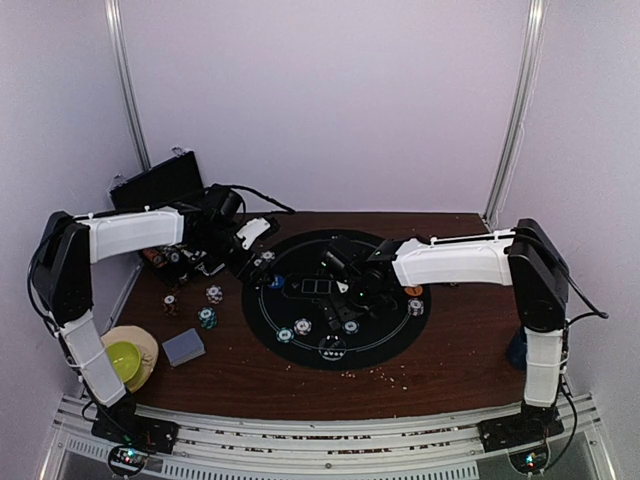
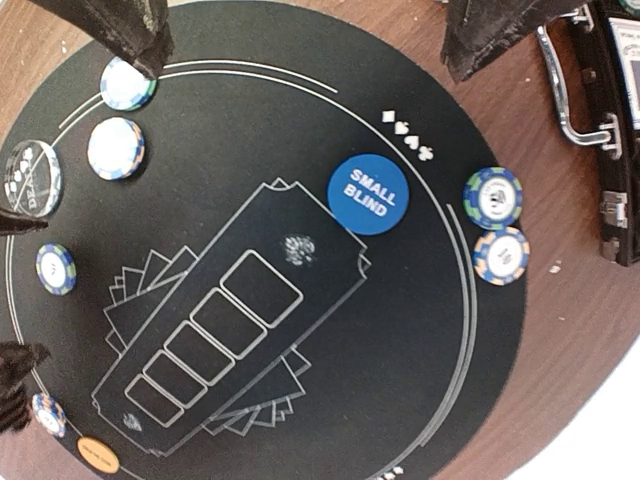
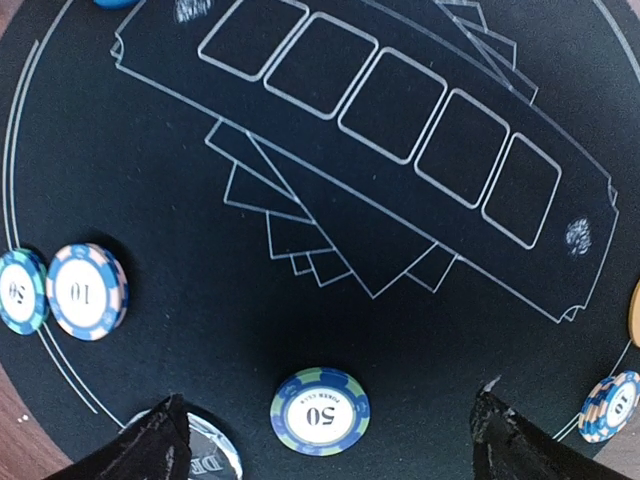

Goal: Distribute texas hold em gaming equipment
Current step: Pick up the poker chip from the dealer area.

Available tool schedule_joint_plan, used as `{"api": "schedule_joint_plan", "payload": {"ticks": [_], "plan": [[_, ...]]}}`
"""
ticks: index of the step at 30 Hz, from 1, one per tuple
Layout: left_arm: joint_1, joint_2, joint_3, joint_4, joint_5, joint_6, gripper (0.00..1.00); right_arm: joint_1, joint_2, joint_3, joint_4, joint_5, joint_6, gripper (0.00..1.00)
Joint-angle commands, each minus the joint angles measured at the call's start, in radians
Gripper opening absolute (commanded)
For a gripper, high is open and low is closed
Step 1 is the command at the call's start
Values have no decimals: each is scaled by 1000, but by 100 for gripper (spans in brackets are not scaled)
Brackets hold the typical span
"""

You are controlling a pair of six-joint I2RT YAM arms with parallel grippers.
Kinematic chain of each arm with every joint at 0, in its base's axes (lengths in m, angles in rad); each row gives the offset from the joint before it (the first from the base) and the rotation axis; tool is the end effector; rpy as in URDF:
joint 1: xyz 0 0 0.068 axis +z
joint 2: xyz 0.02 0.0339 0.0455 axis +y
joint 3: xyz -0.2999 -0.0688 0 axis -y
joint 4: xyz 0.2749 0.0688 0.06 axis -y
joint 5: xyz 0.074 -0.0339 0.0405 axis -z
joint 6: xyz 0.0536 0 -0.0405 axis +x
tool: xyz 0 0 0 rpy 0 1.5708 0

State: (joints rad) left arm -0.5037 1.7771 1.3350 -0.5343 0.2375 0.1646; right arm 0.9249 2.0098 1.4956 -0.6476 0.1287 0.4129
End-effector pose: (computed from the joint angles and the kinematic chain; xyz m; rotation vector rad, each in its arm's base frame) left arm 0.3672 -0.2168 0.2392 0.9286 2.3895 -0.4337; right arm 0.2865 0.3687 0.1853 -0.6570 2.6545 0.2134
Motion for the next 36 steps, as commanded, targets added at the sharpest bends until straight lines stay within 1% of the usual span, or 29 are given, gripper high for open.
{"api": "schedule_joint_plan", "payload": {"ticks": [1,6,15,29,36], "plan": [[2,-75,-29,93,-37,-32,98,1,37,-2,-38,-11,-1,95],[3,-72,-37,102,-36,-47,98,-1,54,-9,-21,-21,7,93],[2,-42,-31,96,-30,-54,98,-16,55,-16,0,-26,13,91],[3,-38,-32,96,-17,-54,98,-23,65,-41,45,-43,28,88],[3,-35,-31,95,-15,-54,98,-22,50,-78,67,-46,64,84]]}}
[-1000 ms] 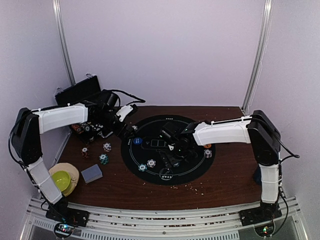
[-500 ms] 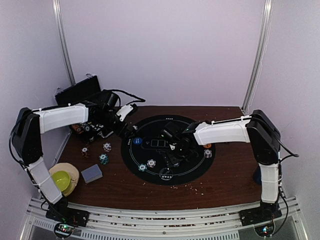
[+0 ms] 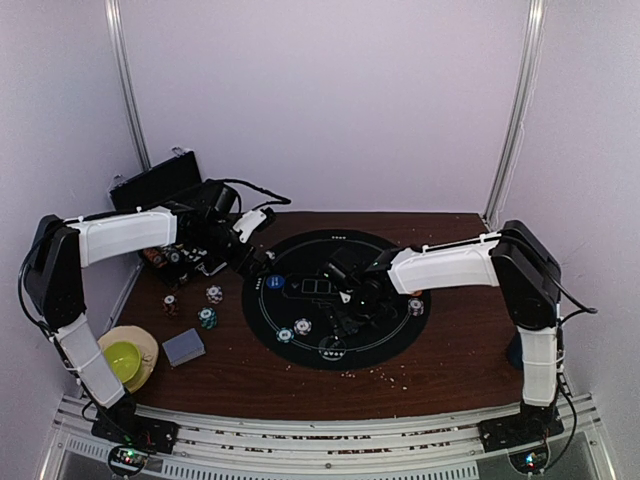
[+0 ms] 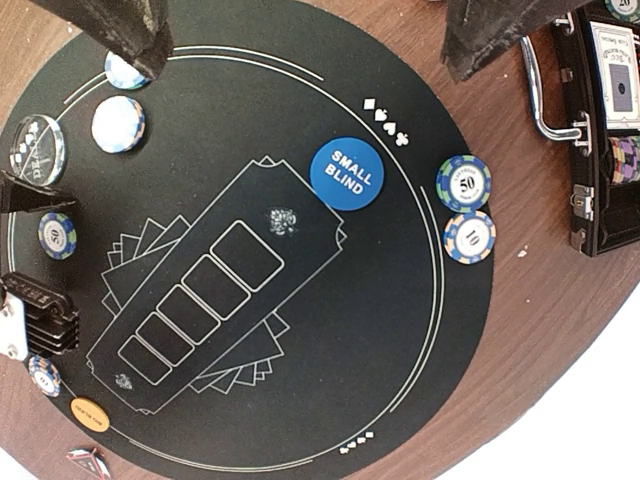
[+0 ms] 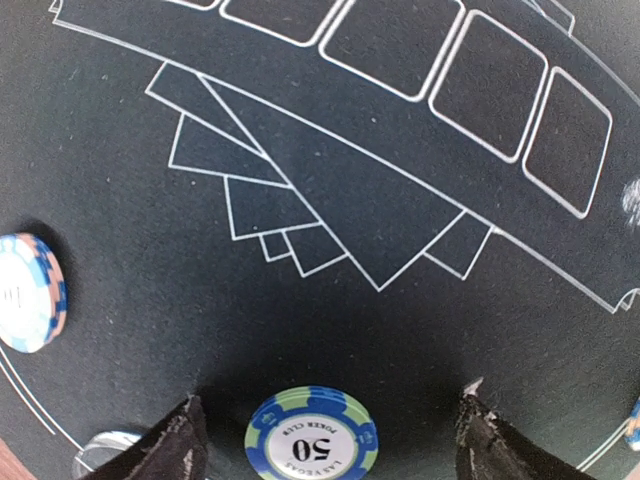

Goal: Distribute texas hold em gaming equipment
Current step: Pick up the poker chip from the dealer area.

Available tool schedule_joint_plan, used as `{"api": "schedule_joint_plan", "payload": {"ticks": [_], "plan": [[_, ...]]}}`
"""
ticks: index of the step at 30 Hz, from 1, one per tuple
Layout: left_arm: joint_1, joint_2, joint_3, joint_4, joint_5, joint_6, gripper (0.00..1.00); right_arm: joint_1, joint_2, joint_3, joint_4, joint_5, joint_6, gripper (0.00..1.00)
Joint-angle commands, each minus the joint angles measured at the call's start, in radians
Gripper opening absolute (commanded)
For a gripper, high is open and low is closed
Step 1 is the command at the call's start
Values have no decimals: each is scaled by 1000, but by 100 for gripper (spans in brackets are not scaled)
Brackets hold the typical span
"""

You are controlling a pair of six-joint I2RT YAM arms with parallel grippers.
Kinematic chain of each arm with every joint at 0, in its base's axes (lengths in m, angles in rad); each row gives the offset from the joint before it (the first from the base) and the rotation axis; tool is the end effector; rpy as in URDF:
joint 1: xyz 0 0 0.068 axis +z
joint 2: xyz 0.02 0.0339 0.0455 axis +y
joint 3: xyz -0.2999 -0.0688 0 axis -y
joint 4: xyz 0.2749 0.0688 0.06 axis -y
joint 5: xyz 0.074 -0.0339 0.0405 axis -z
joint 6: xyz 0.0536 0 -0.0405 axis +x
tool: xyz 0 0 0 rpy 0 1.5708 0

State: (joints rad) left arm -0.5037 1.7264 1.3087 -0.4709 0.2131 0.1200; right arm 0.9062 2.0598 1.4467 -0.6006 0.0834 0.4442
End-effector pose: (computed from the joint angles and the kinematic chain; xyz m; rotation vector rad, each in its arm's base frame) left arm 0.3639 -0.2135 0.2550 0.8499 2.3298 -0.4279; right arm 0.2902 0.3631 0.1498 -0.6211 2.7331 0.2249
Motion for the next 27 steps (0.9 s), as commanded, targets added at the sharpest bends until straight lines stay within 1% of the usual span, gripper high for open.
{"api": "schedule_joint_plan", "payload": {"ticks": [1,9,14,16,21,26,27], "plan": [[2,15,-5,32,10,-9,98,-4,-4,-36,23,3,40,83],[3,13,-5,32,4,-8,98,-3,-20,-91,69,0,78,77],[2,10,-5,32,-3,-8,98,-4,-25,-111,79,-4,98,71],[2,10,-6,34,-6,-8,98,-4,-33,-118,79,7,106,67],[3,15,-5,32,-6,-8,98,-3,-46,-126,78,21,121,62],[2,15,-5,31,-7,-8,98,-2,-48,-128,72,21,129,54],[3,15,-5,32,-7,-9,98,-1,-48,-127,70,22,128,54]]}}
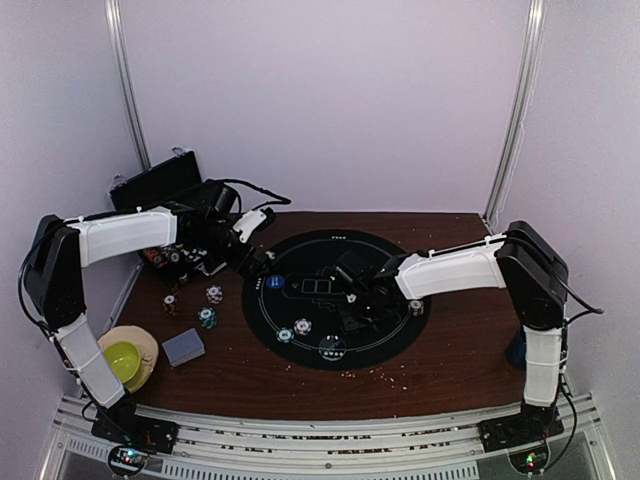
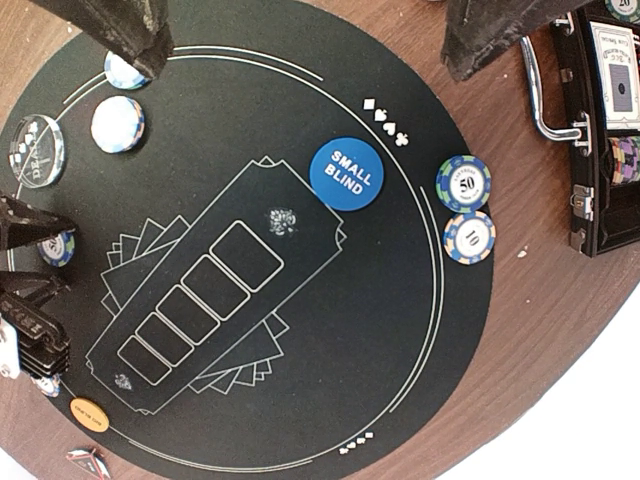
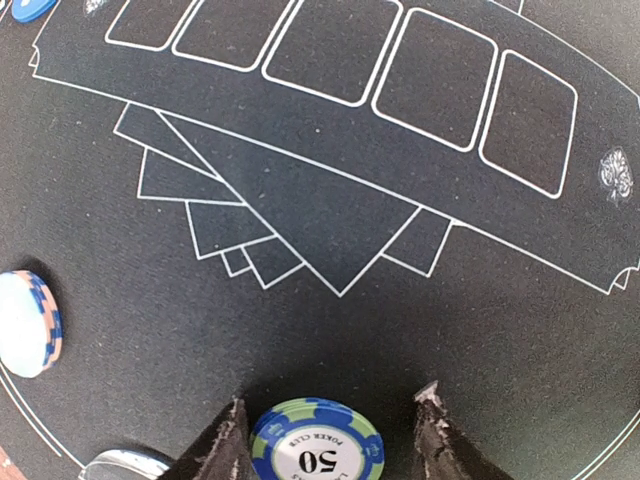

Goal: Distribute texas hold em gaming equipment
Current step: Pick up the poker chip from the dealer area.

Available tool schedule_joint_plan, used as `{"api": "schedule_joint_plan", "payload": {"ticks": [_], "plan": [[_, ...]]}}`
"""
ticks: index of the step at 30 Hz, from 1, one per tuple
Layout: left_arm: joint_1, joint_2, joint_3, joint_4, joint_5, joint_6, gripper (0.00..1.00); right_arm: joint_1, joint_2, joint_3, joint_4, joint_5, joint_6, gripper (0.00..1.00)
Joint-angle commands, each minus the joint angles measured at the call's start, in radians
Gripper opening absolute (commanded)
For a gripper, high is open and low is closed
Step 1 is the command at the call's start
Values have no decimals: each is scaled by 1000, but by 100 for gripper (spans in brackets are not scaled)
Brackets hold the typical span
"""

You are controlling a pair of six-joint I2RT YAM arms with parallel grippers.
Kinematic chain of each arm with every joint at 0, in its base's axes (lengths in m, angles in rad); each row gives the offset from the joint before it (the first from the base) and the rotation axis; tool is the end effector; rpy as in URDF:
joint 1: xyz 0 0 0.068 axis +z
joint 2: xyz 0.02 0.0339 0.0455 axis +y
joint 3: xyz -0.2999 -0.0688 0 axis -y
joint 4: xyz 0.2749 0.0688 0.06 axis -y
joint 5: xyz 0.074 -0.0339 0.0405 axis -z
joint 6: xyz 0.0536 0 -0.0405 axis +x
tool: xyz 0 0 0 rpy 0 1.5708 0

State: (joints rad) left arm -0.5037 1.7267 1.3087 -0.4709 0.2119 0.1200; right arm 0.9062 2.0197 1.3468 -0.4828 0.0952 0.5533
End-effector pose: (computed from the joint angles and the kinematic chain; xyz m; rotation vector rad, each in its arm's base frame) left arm 0.3640 -0.2135 0.2549 0.8495 2.3303 -0.4264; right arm 0.2839 0.3541 0.1427 -0.4564 2.7174 0.2890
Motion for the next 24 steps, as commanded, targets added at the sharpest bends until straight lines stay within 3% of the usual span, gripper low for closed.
{"api": "schedule_joint_plan", "payload": {"ticks": [1,8,15,24], "plan": [[2,15,-5,32,-6,-8,98,0,-8,-26,-52,10,20,54],[2,16,-5,32,-6,-7,98,26,-1,-5,-73,-3,16,50],[2,17,-4,32,-3,-8,98,48,-4,5,-127,32,25,60],[3,25,-3,32,-6,-6,98,47,13,-13,-83,40,24,56]]}}
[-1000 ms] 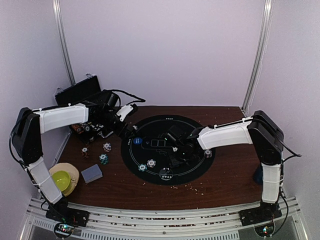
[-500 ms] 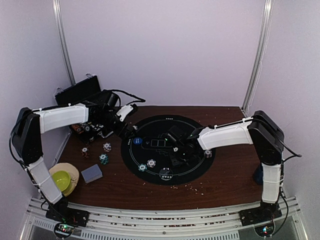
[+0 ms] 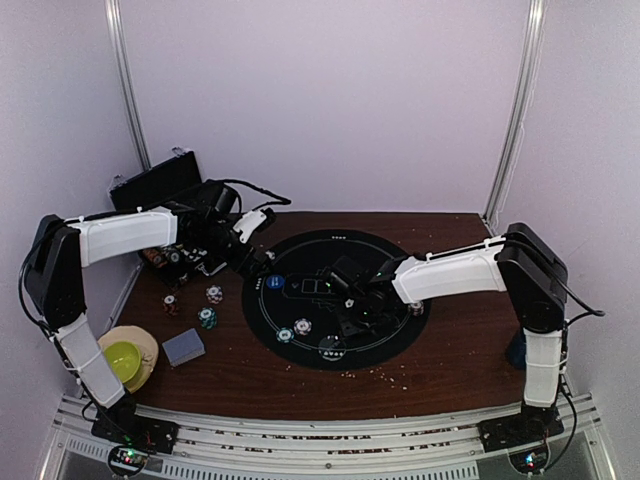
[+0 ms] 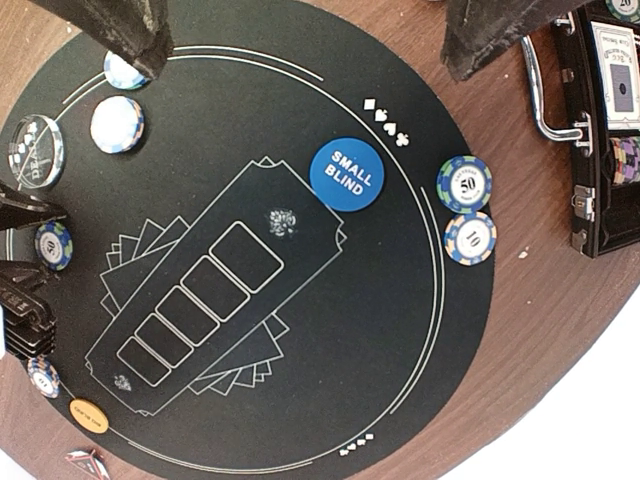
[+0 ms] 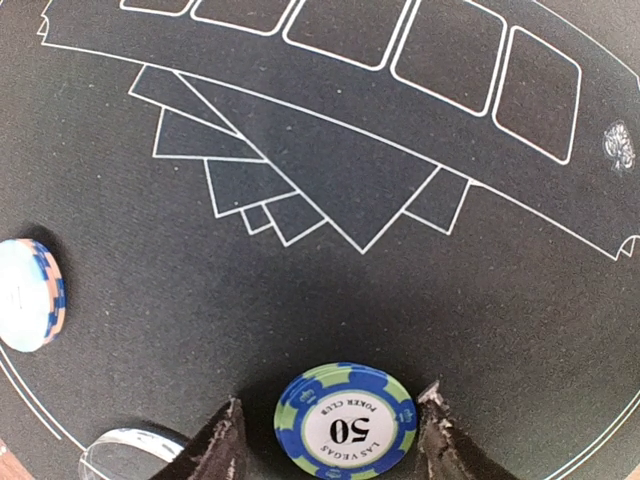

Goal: Distribute texas hold em gaming equipment
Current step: Pick up the poker chip from the dealer area.

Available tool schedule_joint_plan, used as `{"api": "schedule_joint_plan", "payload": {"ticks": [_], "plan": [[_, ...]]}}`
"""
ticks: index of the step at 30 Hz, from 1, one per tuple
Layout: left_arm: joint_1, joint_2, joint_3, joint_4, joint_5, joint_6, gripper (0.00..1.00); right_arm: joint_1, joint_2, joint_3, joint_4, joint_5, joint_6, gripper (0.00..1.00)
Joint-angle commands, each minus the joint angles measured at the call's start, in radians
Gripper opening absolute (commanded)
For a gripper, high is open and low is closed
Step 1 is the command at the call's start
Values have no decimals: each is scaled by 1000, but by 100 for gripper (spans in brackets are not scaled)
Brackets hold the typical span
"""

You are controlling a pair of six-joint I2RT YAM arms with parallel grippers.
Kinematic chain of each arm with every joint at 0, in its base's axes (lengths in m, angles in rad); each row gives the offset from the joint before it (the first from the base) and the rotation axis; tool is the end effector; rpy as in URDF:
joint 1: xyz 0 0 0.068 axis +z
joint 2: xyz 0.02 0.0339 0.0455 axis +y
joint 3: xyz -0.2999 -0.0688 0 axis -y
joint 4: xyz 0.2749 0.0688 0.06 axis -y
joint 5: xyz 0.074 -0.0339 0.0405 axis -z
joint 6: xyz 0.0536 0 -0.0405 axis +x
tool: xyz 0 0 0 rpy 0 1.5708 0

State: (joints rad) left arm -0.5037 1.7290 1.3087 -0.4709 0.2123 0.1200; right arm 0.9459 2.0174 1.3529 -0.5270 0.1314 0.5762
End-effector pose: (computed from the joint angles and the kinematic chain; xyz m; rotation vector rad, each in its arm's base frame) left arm 0.3643 -0.2136 0.2539 0.8501 2.3325 -0.4267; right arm 0.2690 0.3609 0.1436 -0.4744 2.7274 0.2346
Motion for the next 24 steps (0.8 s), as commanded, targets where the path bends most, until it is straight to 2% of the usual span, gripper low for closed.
{"api": "schedule_joint_plan", "payload": {"ticks": [1,10,15,18,24], "plan": [[2,23,-3,32,-9,-5,98,8,22,-17,-35,4,1,55],[3,29,-1,32,-12,-4,98,7,-1,-12,-62,39,11,41],[2,29,-2,32,-16,-4,98,7,-13,-12,-75,49,9,39],[3,28,-2,32,-16,-3,98,7,-15,-12,-77,52,8,30],[3,29,-1,32,-14,-4,98,8,-25,5,-87,67,2,31]]}}
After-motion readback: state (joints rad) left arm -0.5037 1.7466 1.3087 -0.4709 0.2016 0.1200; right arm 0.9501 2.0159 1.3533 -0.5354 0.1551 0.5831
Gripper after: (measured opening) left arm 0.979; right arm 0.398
